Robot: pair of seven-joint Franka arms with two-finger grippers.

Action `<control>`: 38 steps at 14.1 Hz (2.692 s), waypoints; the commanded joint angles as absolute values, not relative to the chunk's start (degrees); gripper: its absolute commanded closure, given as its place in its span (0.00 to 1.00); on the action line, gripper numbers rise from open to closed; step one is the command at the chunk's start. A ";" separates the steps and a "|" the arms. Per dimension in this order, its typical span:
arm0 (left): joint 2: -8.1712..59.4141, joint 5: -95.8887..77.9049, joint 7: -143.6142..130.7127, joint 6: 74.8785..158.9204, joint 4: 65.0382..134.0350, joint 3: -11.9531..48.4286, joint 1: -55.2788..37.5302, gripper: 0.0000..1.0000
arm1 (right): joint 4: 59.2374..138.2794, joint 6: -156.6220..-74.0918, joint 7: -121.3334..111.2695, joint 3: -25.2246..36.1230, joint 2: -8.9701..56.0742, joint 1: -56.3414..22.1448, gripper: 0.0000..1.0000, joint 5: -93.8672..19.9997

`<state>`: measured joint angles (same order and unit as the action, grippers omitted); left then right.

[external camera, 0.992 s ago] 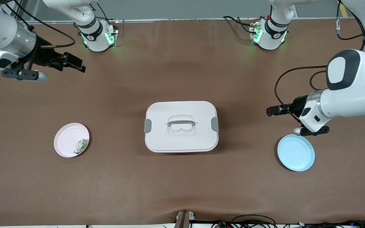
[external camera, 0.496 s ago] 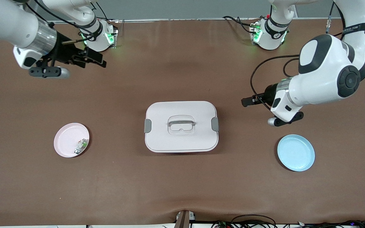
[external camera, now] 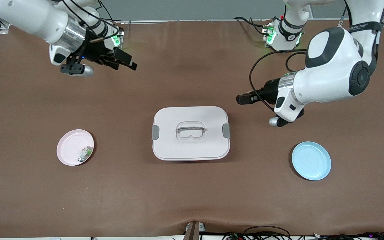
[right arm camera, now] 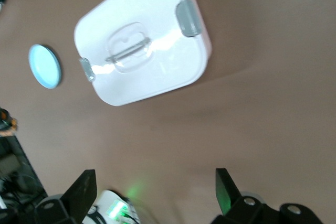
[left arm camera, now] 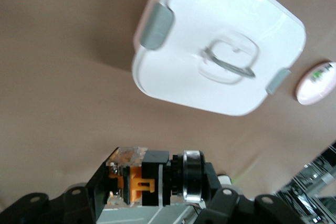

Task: Transfer orange switch to right arm and place
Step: 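Carry the switch above the white box toward the right gripper, then grasp the switch with the right gripper and open the left gripper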

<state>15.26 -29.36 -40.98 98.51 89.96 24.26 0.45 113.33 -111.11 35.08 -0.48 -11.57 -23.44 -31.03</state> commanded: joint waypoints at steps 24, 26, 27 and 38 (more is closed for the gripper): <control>25.66 -40.17 -83.93 107.75 82.62 24.00 -12.74 0.89 | 116.98 -150.37 49.31 -0.18 -0.80 -43.94 0.00 -34.63; 26.19 -40.08 -86.30 107.84 82.62 23.91 -13.09 0.89 | 116.90 -152.22 51.14 -0.18 0.35 -43.86 0.00 -34.63; 26.45 -39.99 -86.83 107.93 82.53 23.73 -13.70 0.89 | 116.63 -152.14 51.24 -0.18 0.53 -43.60 0.00 -34.63; 27.42 -35.33 -90.53 110.65 82.62 23.73 -17.05 0.89 | 115.84 -152.84 51.15 0.09 3.52 -43.33 0.00 -34.63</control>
